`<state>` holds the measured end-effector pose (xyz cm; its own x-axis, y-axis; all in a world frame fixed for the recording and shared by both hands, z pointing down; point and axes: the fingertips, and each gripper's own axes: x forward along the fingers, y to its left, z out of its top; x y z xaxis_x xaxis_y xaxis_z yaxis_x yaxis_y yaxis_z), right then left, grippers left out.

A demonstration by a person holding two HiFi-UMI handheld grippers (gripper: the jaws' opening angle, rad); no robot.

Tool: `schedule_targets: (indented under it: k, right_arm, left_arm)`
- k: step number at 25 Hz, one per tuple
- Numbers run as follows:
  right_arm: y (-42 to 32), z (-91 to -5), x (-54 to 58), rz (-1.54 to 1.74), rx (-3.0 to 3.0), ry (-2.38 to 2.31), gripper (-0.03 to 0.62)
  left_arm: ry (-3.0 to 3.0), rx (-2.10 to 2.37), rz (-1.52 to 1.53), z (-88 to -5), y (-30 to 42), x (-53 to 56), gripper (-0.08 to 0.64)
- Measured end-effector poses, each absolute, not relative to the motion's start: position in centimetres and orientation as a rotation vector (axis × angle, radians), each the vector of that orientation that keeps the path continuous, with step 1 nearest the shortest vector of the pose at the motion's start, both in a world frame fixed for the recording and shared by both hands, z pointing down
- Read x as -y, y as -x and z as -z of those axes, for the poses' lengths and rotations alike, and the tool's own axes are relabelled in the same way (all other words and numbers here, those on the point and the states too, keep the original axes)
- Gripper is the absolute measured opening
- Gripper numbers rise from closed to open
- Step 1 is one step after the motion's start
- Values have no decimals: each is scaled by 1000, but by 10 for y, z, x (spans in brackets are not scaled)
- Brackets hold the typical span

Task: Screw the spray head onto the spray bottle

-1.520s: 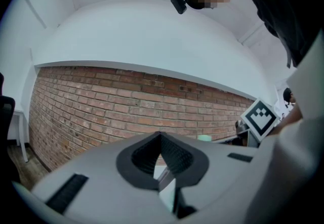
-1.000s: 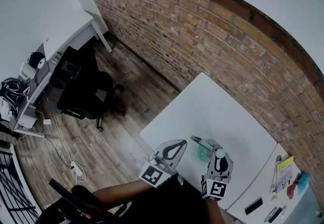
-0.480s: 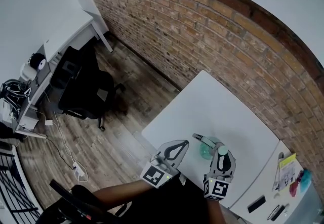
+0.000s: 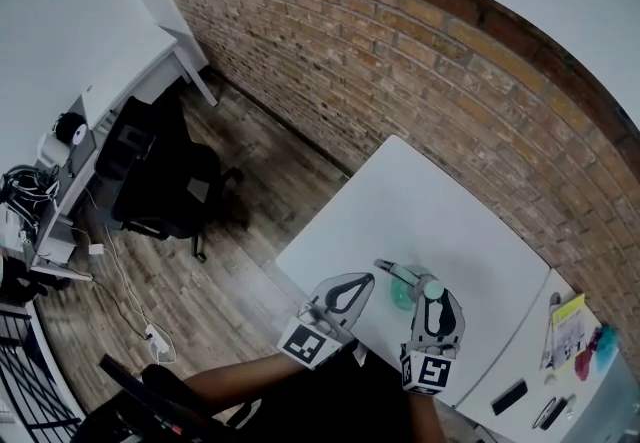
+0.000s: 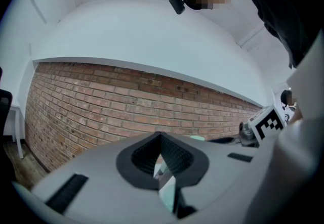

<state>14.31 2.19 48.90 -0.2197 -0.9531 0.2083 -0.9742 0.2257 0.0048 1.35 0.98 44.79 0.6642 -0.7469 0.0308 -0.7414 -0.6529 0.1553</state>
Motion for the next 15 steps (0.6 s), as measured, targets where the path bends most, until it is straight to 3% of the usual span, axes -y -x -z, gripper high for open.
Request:
schedule_targets:
  k: [15]
  right_arm:
    - [-159,-477,-53,-178,2408,-1814,141]
  left_arm:
    - [-2724,1290,62,-439,-36,-35,-8]
